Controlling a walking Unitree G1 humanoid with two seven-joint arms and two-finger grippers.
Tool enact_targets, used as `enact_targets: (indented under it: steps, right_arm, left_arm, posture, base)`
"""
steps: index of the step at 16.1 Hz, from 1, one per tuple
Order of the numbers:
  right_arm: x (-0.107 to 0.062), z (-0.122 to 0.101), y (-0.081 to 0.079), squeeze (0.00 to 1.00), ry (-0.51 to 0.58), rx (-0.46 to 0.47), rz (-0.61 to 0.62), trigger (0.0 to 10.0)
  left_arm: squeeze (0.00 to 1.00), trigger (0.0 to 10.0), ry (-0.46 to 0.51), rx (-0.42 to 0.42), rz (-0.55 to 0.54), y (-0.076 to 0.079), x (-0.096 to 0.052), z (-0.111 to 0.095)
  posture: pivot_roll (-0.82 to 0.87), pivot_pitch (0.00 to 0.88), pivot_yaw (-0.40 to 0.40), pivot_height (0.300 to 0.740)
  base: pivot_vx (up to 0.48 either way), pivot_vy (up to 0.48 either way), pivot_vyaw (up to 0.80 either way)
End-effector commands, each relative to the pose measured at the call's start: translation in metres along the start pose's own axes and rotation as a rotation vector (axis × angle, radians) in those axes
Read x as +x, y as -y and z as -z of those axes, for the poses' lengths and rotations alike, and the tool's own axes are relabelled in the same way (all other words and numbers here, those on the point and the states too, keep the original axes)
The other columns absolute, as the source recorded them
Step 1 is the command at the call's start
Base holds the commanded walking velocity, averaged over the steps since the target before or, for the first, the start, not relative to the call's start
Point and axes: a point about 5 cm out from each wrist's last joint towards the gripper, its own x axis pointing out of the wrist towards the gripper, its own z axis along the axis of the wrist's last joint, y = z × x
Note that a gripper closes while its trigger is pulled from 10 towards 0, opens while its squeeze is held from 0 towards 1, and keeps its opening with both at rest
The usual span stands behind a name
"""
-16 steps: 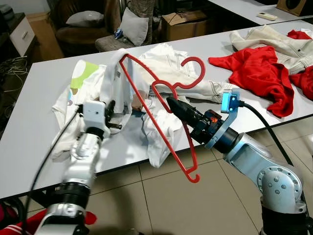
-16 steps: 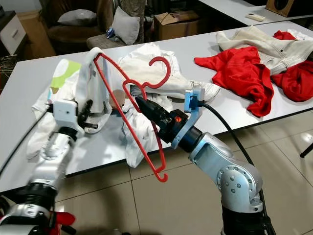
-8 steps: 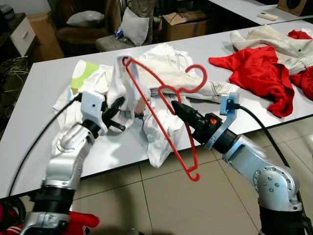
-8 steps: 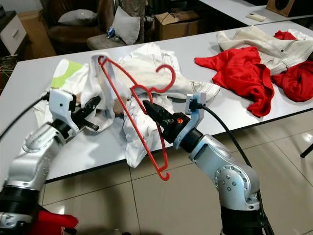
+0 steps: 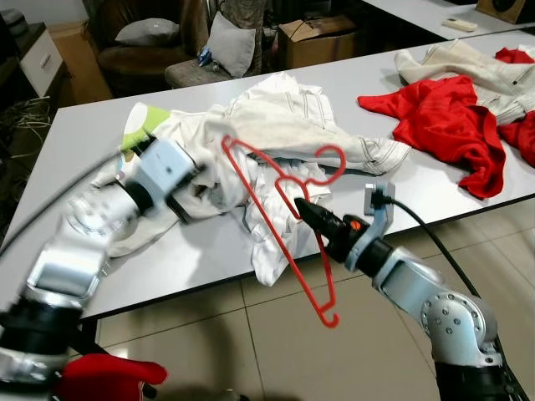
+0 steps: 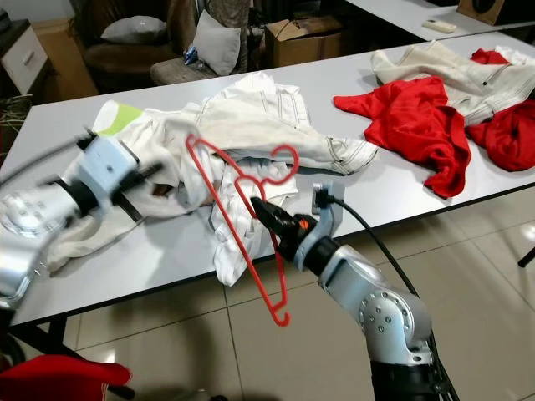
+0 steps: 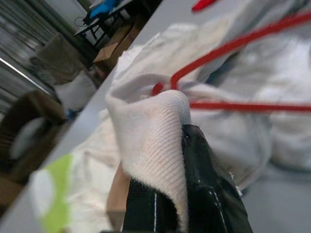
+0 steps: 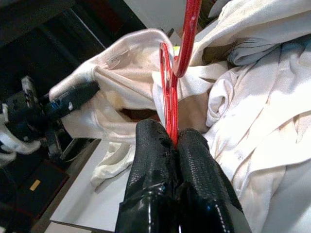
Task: Hang hanger
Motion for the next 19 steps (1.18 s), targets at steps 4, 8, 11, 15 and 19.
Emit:
enact_targets:
  steps: [4, 8, 11, 15, 19]
  right_arm:
    - [-0.01, -0.001, -0.008, 0.0, -0.024, -0.027, -0.06, 10.0]
    - [-0.018, -0.004, -0.018, 0.0, -0.059, -0.065, -0.153, 10.0]
    - [-0.029, -0.001, -0.013, 0.0, -0.15, -0.074, -0.122, 10.0]
    - [-0.034, 0.007, -0.001, 0.0, -0.212, -0.059, -0.054, 10.0]
    - [-0.02, 0.007, 0.007, 0.0, -0.196, -0.04, -0.002, 10.0]
  left_arm:
    - [0.0, 0.0, -0.043, 0.163, 0.038, 0.001, 0.002, -0.009]
    - [0.0, 0.0, -0.07, 0.273, 0.067, 0.007, 0.006, -0.01]
    - [0.0, 0.0, -0.067, 0.302, 0.022, 0.004, 0.008, -0.013]
    - [0.0, 0.0, -0.039, 0.35, 0.025, 0.002, 0.005, -0.021]
    - [0.0, 0.0, 0.078, 0.399, 0.239, 0.029, 0.002, -0.032]
  posture:
    - [-0.07, 0.0, 0.139, 0.74]
    - [-0.08, 0.0, 0.126, 0.74]
    - [-0.09, 0.0, 0.111, 0.74]
    - [-0.09, 0.0, 0.102, 0.74]
    - [-0.09, 0.0, 0.102, 0.74]
  base:
    - [0.0, 0.0, 0.0]
    - [0.0, 0.0, 0.0]
    - [0.0, 0.0, 0.0]
    - [0.0, 0.0, 0.0]
    - [0.0, 0.0, 0.0]
